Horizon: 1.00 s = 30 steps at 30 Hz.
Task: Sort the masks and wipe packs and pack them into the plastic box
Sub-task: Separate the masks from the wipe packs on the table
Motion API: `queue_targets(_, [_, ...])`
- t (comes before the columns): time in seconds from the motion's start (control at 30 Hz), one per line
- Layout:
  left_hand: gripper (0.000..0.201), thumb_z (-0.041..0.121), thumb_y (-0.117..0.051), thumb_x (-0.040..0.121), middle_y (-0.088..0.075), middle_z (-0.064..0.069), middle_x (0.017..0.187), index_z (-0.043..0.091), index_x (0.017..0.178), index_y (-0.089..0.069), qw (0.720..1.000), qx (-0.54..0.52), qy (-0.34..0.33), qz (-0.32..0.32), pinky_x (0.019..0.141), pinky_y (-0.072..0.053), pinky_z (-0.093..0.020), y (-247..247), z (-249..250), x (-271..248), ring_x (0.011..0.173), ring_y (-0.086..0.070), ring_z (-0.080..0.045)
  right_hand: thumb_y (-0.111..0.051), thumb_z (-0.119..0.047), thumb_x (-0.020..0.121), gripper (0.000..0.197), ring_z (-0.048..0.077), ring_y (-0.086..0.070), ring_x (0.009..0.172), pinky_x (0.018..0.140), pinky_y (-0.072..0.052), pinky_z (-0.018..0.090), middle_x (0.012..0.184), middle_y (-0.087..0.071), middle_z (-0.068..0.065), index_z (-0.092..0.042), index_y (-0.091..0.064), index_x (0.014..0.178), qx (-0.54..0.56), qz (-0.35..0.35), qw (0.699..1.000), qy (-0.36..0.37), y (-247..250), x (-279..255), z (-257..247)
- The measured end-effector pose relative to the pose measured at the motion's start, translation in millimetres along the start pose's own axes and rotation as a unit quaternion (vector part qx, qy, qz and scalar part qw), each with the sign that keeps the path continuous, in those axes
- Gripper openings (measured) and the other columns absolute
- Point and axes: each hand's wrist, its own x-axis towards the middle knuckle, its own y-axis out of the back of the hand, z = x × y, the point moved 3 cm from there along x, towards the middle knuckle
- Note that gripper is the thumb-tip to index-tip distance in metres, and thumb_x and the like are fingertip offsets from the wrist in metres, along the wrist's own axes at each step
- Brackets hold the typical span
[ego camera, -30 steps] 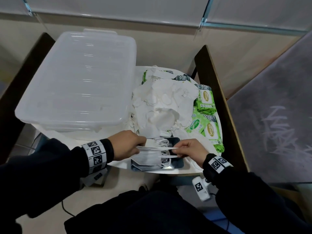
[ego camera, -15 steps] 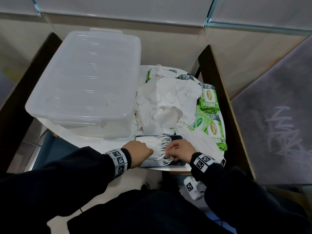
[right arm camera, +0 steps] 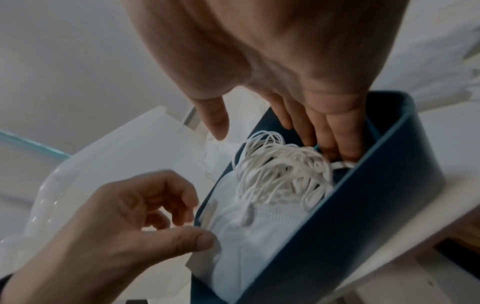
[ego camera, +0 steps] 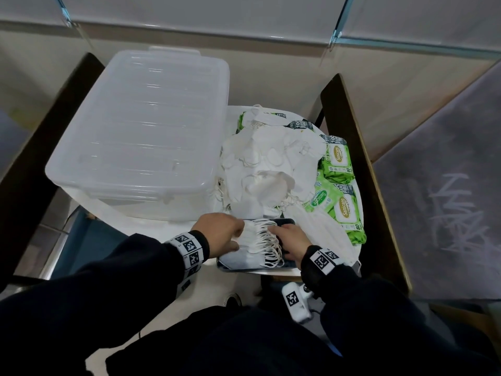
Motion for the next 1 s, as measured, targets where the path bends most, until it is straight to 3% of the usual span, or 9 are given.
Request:
queue_targets(0.13, [0.085,0.056,-0.079,0.068,-0.050,0.002,0.133,0.025,0.140,-0.044,1.000,0.007,0.010,0.017,0.088,-0.050,-0.040,-9.0,-5.4,-1.1,0.116,-0.050,-0.024,-0.074,-0.047,0.090,0.051,0.035,-0.072,0.104,0.085,-0.060,0.045,0.115,-0.075,0.015,-0.008,-0.067,0.124,0.141,-0.050,0.985,-0.086,-9.6,2.9,5.6])
queue_targets(0.27, [0.090,0.053,-0.077,0.074,-0.039,-0.006,0.149,0.021,0.150,-0.040,0.998,0.062,-0.016,0.021,0.096,-0.048,-0.042,-16.7,-1.3,-0.7,0.126,-0.045,-0.027,-0.100,-0.042,0.052,0.102,0.043,-0.068,0.117,0.105,-0.051,0.056,0.130,-0.068,0.025,0.000,-0.061,0.137,0.261,-0.099,0.954,-0.106,-20.8,21.1,22.1])
queue_targets(0.3, [0.091,0.052,-0.078,0.075,-0.035,-0.008,0.152,0.020,0.151,-0.039,0.997,0.068,-0.027,0.019,0.097,-0.048,-0.043,-18.1,0.9,-1.2,0.128,-0.045,-0.029,-0.100,-0.040,0.052,0.102,0.041,-0.068,0.117,0.104,-0.052,0.054,0.130,-0.067,0.026,0.001,-0.061,0.136,0.271,-0.118,0.950,-0.102,-24.7,11.5,14.6])
queue_targets(0.43, [0.100,0.048,-0.075,0.079,-0.034,-0.013,0.154,0.018,0.158,-0.022,0.996,0.086,-0.040,-0.004,0.103,-0.045,-0.045,-29.4,13.6,-5.4,0.129,-0.047,-0.034,-0.067,-0.039,0.092,0.053,0.034,-0.073,0.107,0.089,-0.058,0.042,0.123,-0.071,0.023,0.001,-0.069,0.126,0.302,-0.164,0.936,-0.075,-28.1,-3.3,1.0])
queue_targets(0.53, [0.099,0.041,-0.077,0.075,-0.041,-0.012,0.144,0.016,0.155,-0.024,0.999,0.043,-0.026,0.010,0.101,-0.046,-0.043,-32.2,15.5,-2.6,0.120,-0.051,-0.033,-0.061,-0.043,0.094,0.057,0.035,-0.067,0.121,0.097,-0.054,0.044,0.132,-0.067,0.022,-0.001,-0.066,0.133,0.312,-0.177,0.929,-0.089,-27.3,-1.8,7.1])
queue_targets(0.67, [0.099,0.052,-0.075,0.073,-0.045,-0.008,0.134,0.016,0.153,-0.029,0.999,0.033,-0.014,0.019,0.098,-0.042,-0.042,-25.1,13.5,-1.0,0.117,-0.048,-0.030,-0.055,-0.037,0.104,0.042,0.029,-0.075,0.099,0.085,-0.058,0.040,0.114,-0.076,0.019,-0.002,-0.070,0.121,0.314,-0.156,0.934,-0.075,-22.9,-0.6,7.1])
queue_targets(0.87, [0.112,0.052,-0.079,0.069,-0.028,-0.013,0.158,0.022,0.158,-0.019,0.998,0.046,0.007,0.051,0.111,-0.036,-0.049,-26.5,9.5,-5.6,0.142,-0.033,-0.035,-0.054,-0.036,0.105,0.045,0.036,-0.070,0.115,0.099,-0.053,0.046,0.127,-0.070,0.023,-0.001,-0.069,0.126,0.346,-0.149,0.924,-0.062,-20.4,12.6,13.9])
queue_targets(0.93, [0.110,0.048,-0.078,0.069,-0.040,-0.011,0.150,0.017,0.158,-0.021,0.997,0.061,0.003,0.056,0.105,-0.040,-0.046,-28.4,8.8,-5.6,0.132,-0.042,-0.033,-0.053,-0.035,0.105,0.042,0.034,-0.074,0.105,0.096,-0.053,0.046,0.120,-0.073,0.023,-0.001,-0.076,0.114,0.355,-0.145,0.922,-0.057,-20.2,19.3,17.2])
queue_targets(1.0, [0.102,0.046,-0.077,0.065,-0.051,-0.009,0.136,0.013,0.152,-0.035,0.994,0.086,-0.017,0.062,0.096,-0.044,-0.044,-31.1,10.3,-7.0,0.116,-0.050,-0.031,-0.058,-0.038,0.103,0.046,0.036,-0.073,0.108,0.100,-0.053,0.047,0.122,-0.072,0.024,0.002,-0.071,0.121,0.350,-0.122,0.927,-0.056,-21.7,23.2,20.1])
